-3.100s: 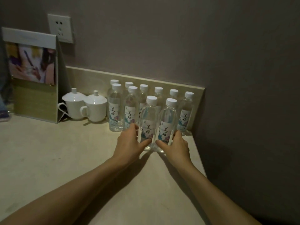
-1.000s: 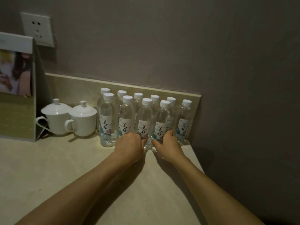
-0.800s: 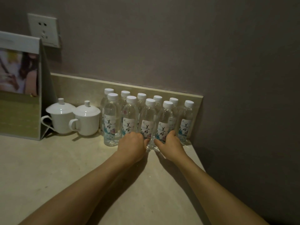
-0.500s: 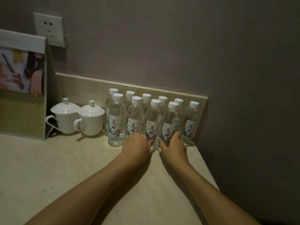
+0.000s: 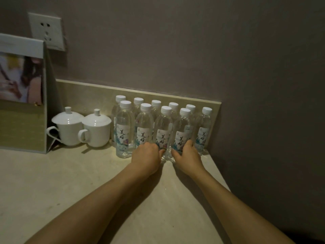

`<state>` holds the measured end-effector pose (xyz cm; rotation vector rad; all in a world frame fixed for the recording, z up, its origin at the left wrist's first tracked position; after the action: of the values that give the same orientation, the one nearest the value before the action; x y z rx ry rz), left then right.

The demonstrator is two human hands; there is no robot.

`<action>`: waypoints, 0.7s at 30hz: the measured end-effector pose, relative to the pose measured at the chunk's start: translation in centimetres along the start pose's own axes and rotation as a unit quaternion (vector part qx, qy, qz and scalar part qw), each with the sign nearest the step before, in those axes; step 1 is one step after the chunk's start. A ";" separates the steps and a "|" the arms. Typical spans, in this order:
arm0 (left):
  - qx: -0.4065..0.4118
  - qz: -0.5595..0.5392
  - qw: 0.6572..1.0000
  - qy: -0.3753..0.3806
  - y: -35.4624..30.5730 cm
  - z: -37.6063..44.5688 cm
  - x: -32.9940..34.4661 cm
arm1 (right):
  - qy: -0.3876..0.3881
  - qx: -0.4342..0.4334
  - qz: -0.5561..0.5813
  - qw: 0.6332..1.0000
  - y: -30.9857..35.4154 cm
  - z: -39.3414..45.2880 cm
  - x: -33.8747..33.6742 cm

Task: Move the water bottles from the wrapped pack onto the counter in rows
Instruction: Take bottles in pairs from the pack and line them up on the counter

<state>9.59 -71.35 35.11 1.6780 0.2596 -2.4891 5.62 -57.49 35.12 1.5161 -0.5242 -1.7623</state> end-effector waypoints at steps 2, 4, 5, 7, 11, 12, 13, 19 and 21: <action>0.003 -0.003 1.000 0.006 0.0 0.0 0.0 | 0.008 -0.004 0.009 1.000 0.0 0.0 -0.1; 0.001 -0.002 1.000 0.009 0.0 0.0 0.0 | 0.014 -0.003 0.011 1.000 -0.1 0.0 -0.1; -0.001 -0.002 1.000 0.009 0.0 0.0 0.1 | 0.014 -0.001 0.012 1.000 -0.1 0.0 -0.1; 0.000 0.000 1.000 0.009 0.0 0.1 0.2 | 0.014 -0.001 0.012 1.000 -0.1 0.0 -0.1; 0.004 -0.003 1.000 0.014 0.1 0.3 0.4 | 0.024 -0.005 0.014 1.000 -0.3 0.0 -0.1; 0.006 -0.003 1.000 0.014 0.1 0.3 0.4 | 0.027 -0.005 0.015 1.000 -0.3 0.0 -0.1; 0.006 -0.003 1.000 0.014 0.1 0.3 0.4 | 0.028 -0.005 0.016 0.999 -0.3 0.0 -0.1; 0.006 -0.004 1.000 0.013 0.1 0.1 0.5 | 0.009 -0.005 0.015 1.000 -0.3 -0.2 0.0; 0.006 -0.009 1.000 0.020 0.1 0.1 0.5 | 0.004 -0.003 0.017 1.000 -0.3 -0.2 0.1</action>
<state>9.32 -71.46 34.72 1.7394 0.2639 -2.4764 5.78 -57.31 34.83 1.5009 -0.5370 -1.7293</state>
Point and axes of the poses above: each hand's wrist, its own z-axis towards the middle knuckle, its own x-axis out of the palm, y = z × x, the point moved 4 cm from there along z, towards the middle knuckle, and after that the axes turned 9 degrees about z, right-handed, at the moved point
